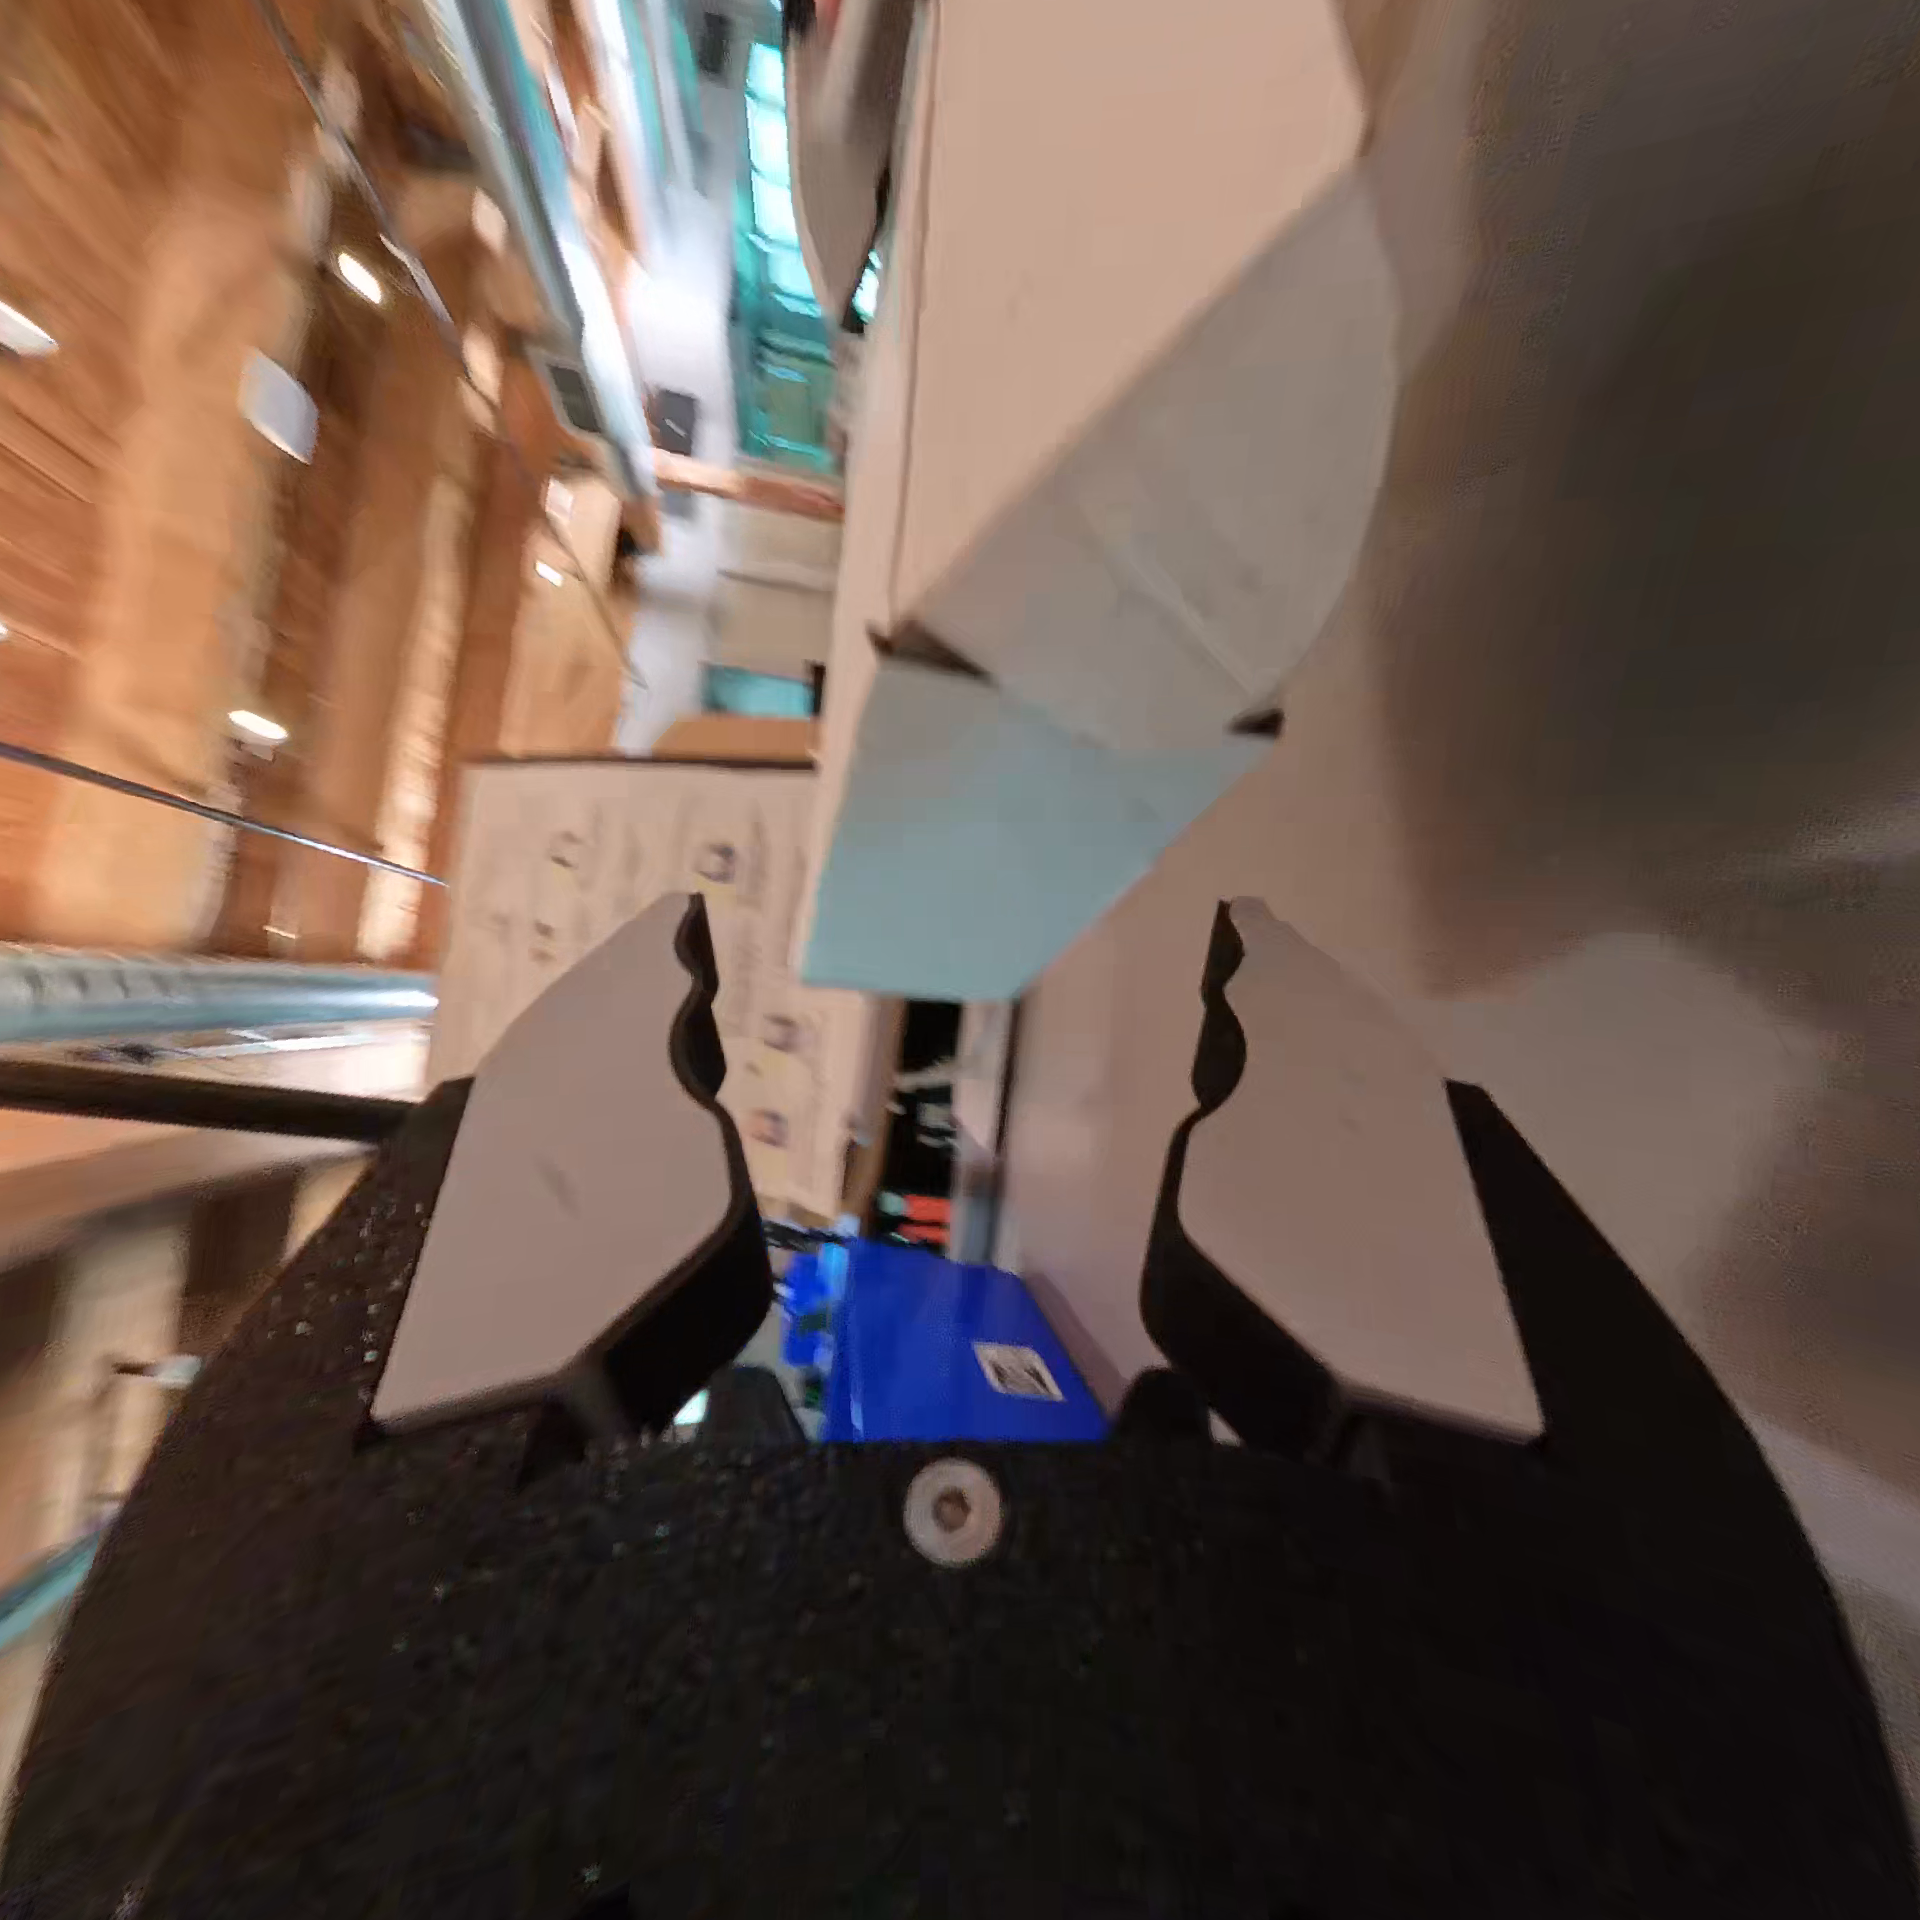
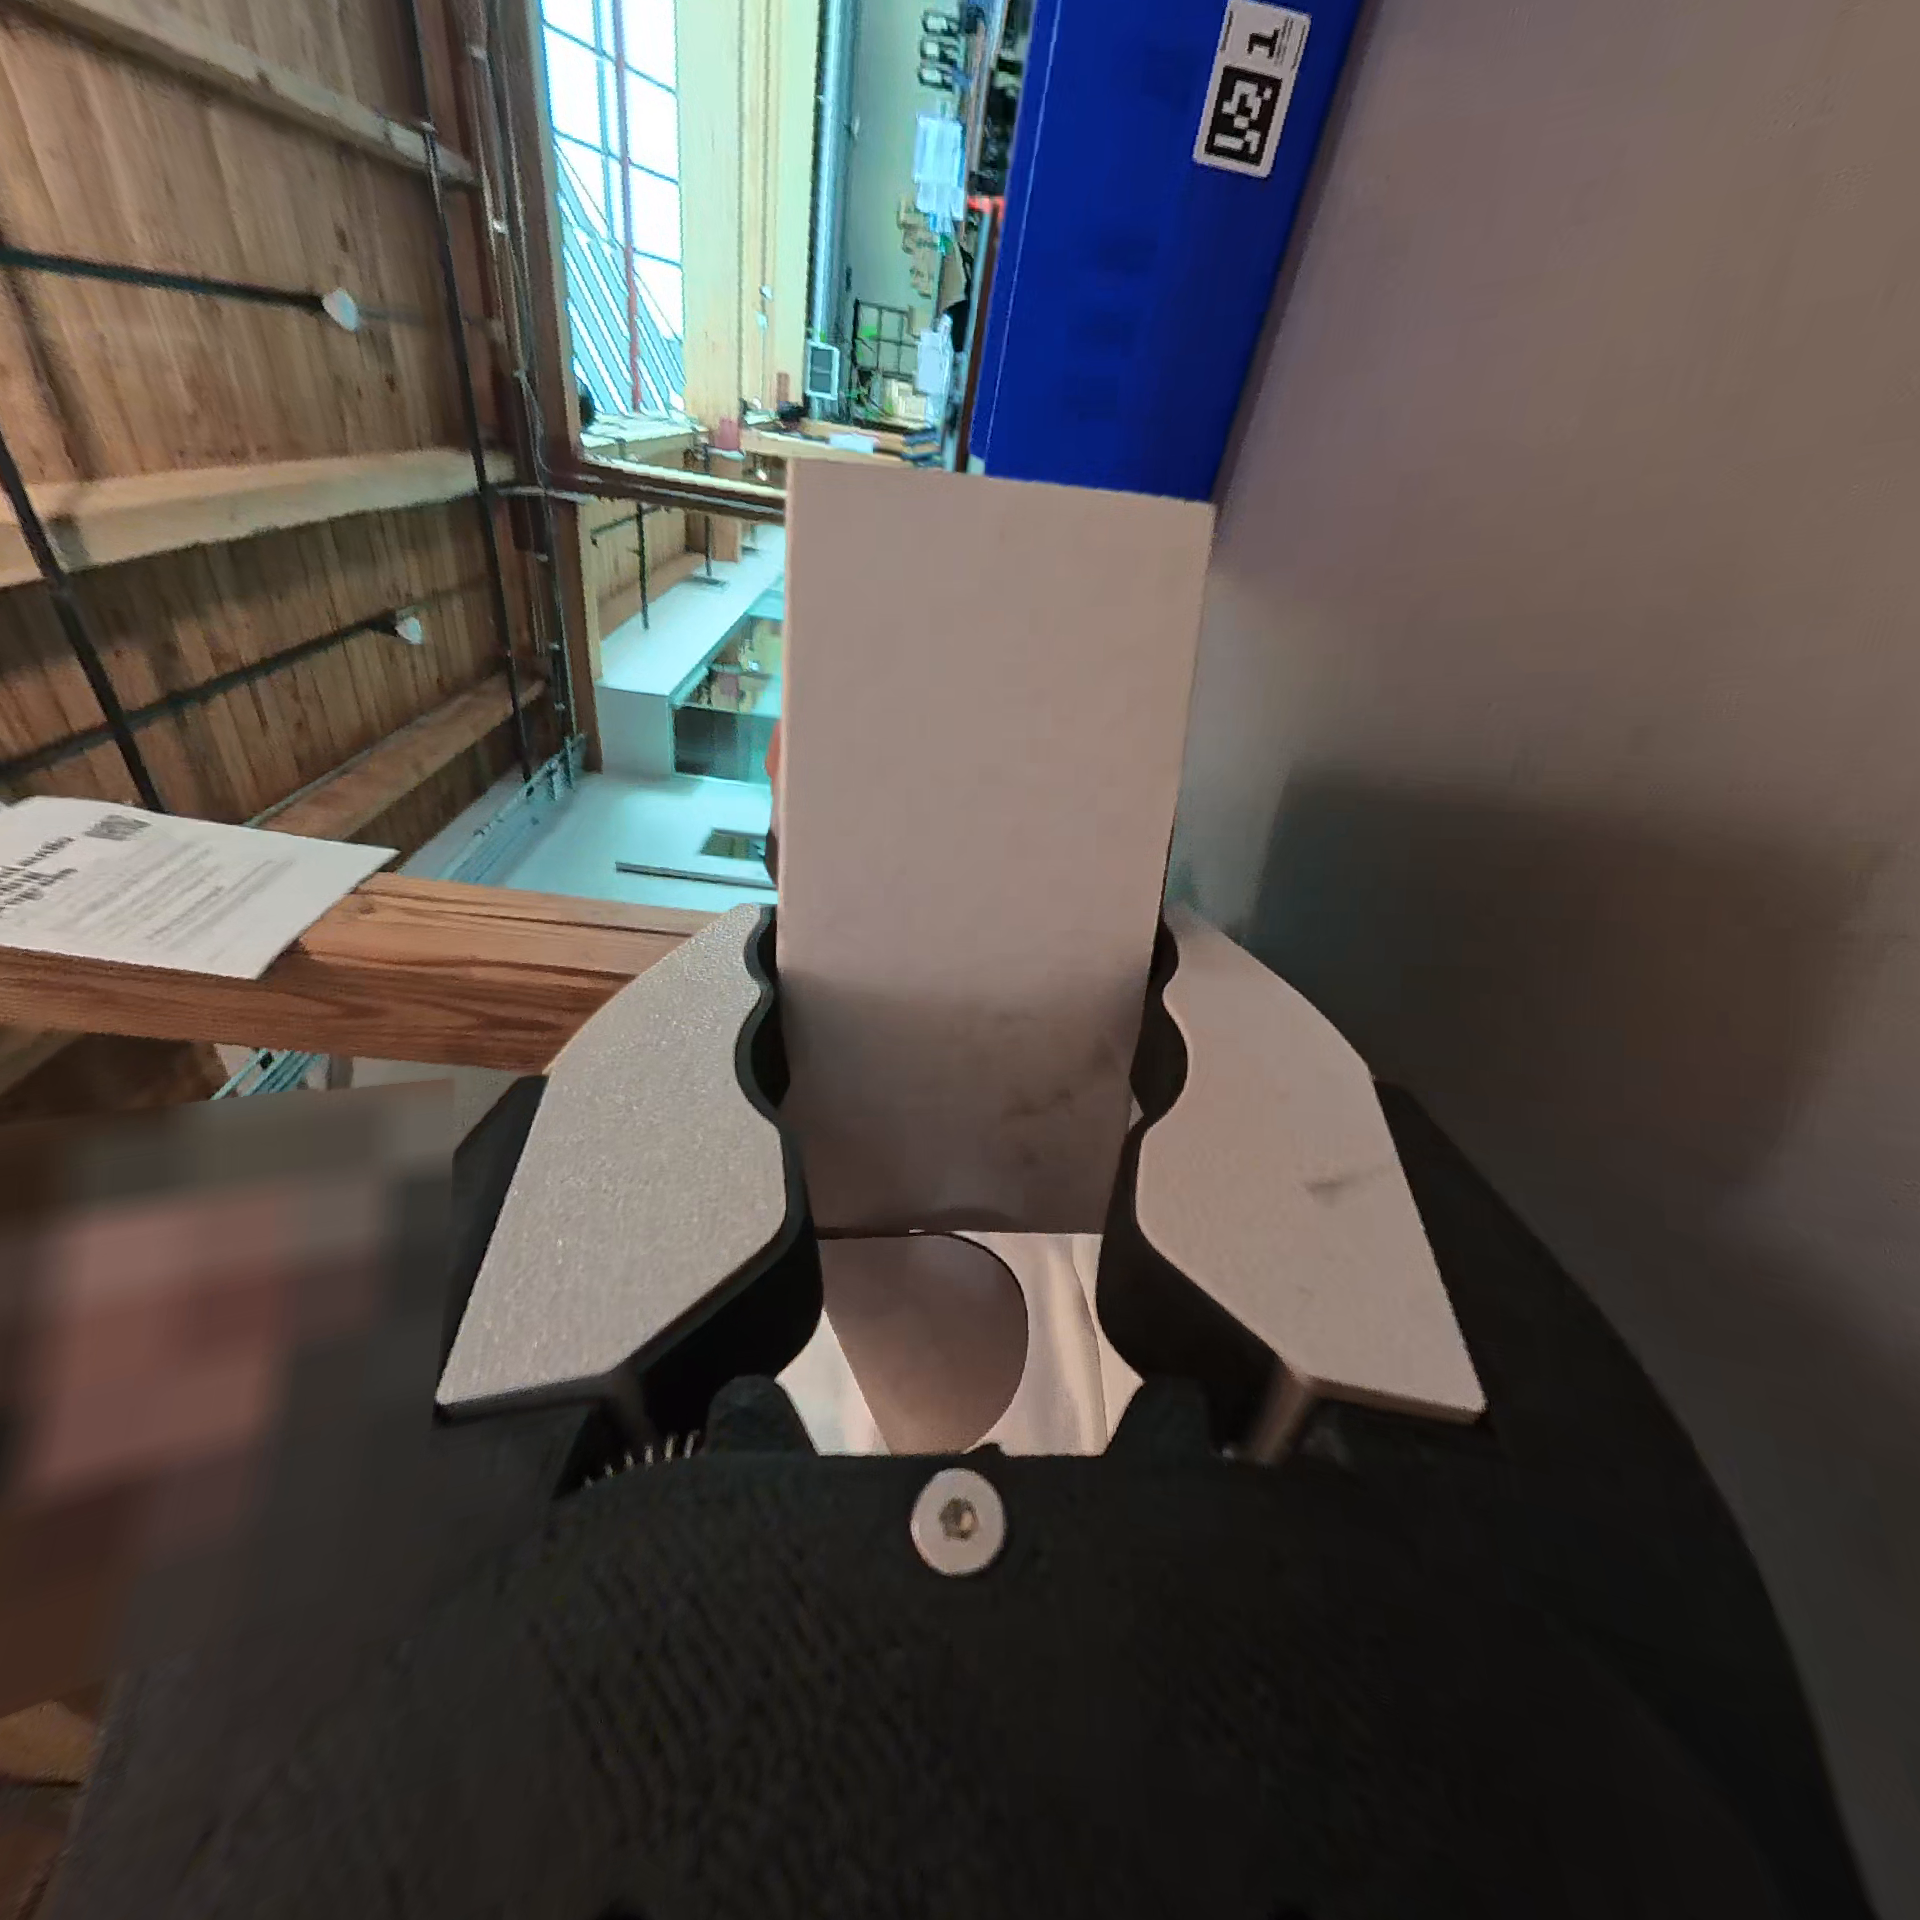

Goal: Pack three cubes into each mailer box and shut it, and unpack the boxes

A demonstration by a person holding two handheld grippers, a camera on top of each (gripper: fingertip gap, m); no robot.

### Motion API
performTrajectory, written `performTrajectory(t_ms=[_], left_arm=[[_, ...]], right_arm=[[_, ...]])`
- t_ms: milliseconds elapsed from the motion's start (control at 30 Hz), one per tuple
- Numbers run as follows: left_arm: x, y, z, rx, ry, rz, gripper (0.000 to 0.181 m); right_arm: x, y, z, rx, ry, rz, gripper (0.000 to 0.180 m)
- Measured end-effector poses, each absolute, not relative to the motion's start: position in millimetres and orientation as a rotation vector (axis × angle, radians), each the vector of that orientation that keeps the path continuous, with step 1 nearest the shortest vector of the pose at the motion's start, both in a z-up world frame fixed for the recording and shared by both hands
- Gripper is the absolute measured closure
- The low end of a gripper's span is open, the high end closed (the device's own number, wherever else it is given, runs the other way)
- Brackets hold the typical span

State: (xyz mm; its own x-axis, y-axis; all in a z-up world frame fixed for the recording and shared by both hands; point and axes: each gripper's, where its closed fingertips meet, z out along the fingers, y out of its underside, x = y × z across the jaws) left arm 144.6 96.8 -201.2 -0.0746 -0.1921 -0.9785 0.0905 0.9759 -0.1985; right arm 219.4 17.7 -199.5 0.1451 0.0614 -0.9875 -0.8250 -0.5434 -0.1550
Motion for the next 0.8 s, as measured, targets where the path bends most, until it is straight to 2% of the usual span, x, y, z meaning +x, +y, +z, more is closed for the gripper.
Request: performTrajectory(t_ms=[33, 100, 133, 167, 233, 500, 667, 800], left_arm=[[145, 85, -196, -0.032, 1.578, -0.233, 0.093], [144, 64, -196, 0.038, 1.569, -0.245, 0.077], [144, 56, -197, 0.063, 1.561, -0.249, 0.075], [144, 48, -198, 0.089, 1.547, -0.261, 0.078], [143, 31, -210, 0.135, 1.589, -0.298, 0.095], [148, 8, -217, 0.224, 1.498, -0.188, 0.090], [151, 12, -221, 0.224, 1.485, -0.124, 0.099], [149, 18, -212, 0.084, 1.566, -0.317, 0.101]], right_arm=[[219, 15, -199, -1.705, 0.741, 1.483, 0.114], [218, 9, -201, -1.750, 0.745, 1.474, 0.114], [219, 6, -201, -1.751, 0.755, 1.473, 0.114], [220, 4, -201, -1.743, 0.764, 1.477, 0.114], [221, 0, -199, -1.733, 0.761, 1.499, 0.114], [210, 2, -202, -1.787, 0.733, 1.507, 0.114], [205, 9, -208, -1.804, 0.714, 1.503, 0.114], [207, 9, -202, -1.765, 0.663, 1.488, 0.108]])
